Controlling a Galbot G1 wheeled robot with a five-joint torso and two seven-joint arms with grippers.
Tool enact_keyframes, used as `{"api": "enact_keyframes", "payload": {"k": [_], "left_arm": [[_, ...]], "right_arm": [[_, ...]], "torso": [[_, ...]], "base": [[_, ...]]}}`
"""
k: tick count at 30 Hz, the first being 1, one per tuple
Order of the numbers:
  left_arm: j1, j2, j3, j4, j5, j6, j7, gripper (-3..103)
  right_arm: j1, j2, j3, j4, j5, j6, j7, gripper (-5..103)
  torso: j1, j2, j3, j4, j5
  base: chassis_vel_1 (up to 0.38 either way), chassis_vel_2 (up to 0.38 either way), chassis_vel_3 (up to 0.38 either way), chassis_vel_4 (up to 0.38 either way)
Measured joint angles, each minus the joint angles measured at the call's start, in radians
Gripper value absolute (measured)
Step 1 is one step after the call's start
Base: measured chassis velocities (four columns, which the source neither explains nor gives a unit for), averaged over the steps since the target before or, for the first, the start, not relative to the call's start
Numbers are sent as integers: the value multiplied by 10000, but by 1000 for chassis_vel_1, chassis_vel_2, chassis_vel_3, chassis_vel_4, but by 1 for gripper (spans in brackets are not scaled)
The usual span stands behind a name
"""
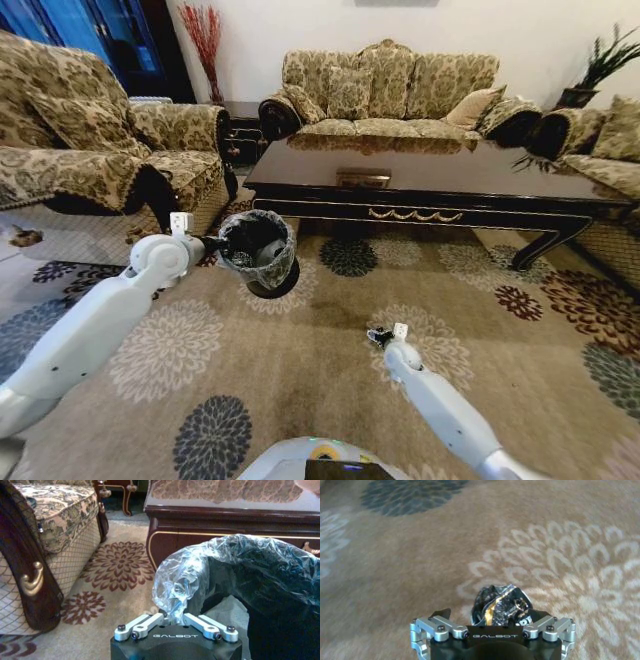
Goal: Move to the front of the table and pick up the trash from the floor, then place it into the trash bin.
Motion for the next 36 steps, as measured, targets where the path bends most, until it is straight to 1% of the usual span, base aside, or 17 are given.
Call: {"api": "enact_keyframes", "payload": {"k": [2, 3, 5, 6, 10, 18, 19, 21, 25, 26, 28, 29, 30, 31, 33, 34, 36], "left_arm": [[45, 64, -8, -37, -57, 0, -26, 2], [138, 218, -20, -116, -201, 0, -147, 2], [210, 320, -23, -199, -360, 0, -290, 2], [210, 320, -23, -199, -360, 0, -290, 2], [234, 359, 60, -332, -587, -1, -525, 2], [3, 308, 310, -329, -666, 0, -566, 2], [-16, 279, 332, -320, -667, 0, -567, 2], [-20, 241, 341, -312, -668, 0, -577, 2], [79, 162, 308, -312, -635, 0, -614, 2], [79, 162, 308, -312, -635, 0, -614, 2], [101, 146, 278, -320, -615, 0, -621, 2], [101, 146, 278, -320, -615, 0, -621, 2], [98, 134, 269, -320, -609, 0, -622, 2], [92, 122, 265, -320, -608, 0, -622, 2], [80, 67, 259, -317, -603, 0, -624, 2], [80, 67, 259, -317, -603, 0, -624, 2], [79, 6, 260, -298, -574, 0, -629, 2]], "right_arm": [[-4, 121, 172, -118, -5, 54, -4, 100], [-11, 393, 680, -440, -6, 179, 3, 100], [-13, 586, 1164, -723, -31, 317, 15, 100], [-13, 586, 1164, -723, -31, 317, 15, 100], [-64, 914, 2094, -1273, -41, 437, 31, 100], [-97, 1156, 2646, -1773, -43, 619, -414, 100], [-135, 1168, 2673, -1772, -43, 637, -498, 103], [-195, 1168, 2667, -1736, -45, 644, -565, 100], [-320, 1152, 2568, -1448, -61, 684, -707, 85], [-320, 1152, 2568, -1448, -61, 684, -707, 85], [-380, 1135, 2481, -1214, -73, 691, -745, 78], [-380, 1135, 2481, -1214, -73, 691, -745, 78], [-406, 1127, 2445, -1125, -89, 693, -757, 73], [-423, 1120, 2431, -1073, -106, 701, -778, 73], [-468, 1096, 2401, -946, -144, 705, -825, 65], [-468, 1096, 2401, -946, -144, 705, -825, 65], [-515, 1060, 2374, -908, -226, 700, -859, 57]], "torso": [[0, 0, 0, -1, 1], [0, 0, 0, -2, 2], [0, 0, 0, 0, 1], [0, 0, 0, 0, 1], [0, 0, 0, -2, 3], [0, 0, 1, -3, 4], [0, 0, 1, -3, 4], [0, 0, 1, -3, 5], [0, 0, 1, -3, 1], [0, 0, 1, -3, 1], [0, 0, 1, 0, 2], [0, 0, 1, 0, 2], [0, 0, 1, 0, 4], [0, 0, 1, 0, 5], [0, 0, 1, -1, 4], [0, 0, 1, -1, 4], [0, 0, 1, -2, 3]], "base": [[0, 0, 0, 0], [0, 0, 0, 0], [0, 0, 0, 0], [0, 0, 0, 0], [0, 0, 0, 0], [0, 0, 0, 0], [0, 0, 0, 0], [0, 0, 0, 0], [0, 0, 0, 0], [0, 0, 0, 0], [0, 0, 0, 0], [0, 0, 0, 0], [0, 0, 0, 0], [0, 0, 0, 0], [0, 0, 0, 0], [0, 0, 0, 0], [0, 0, 0, 0]]}}
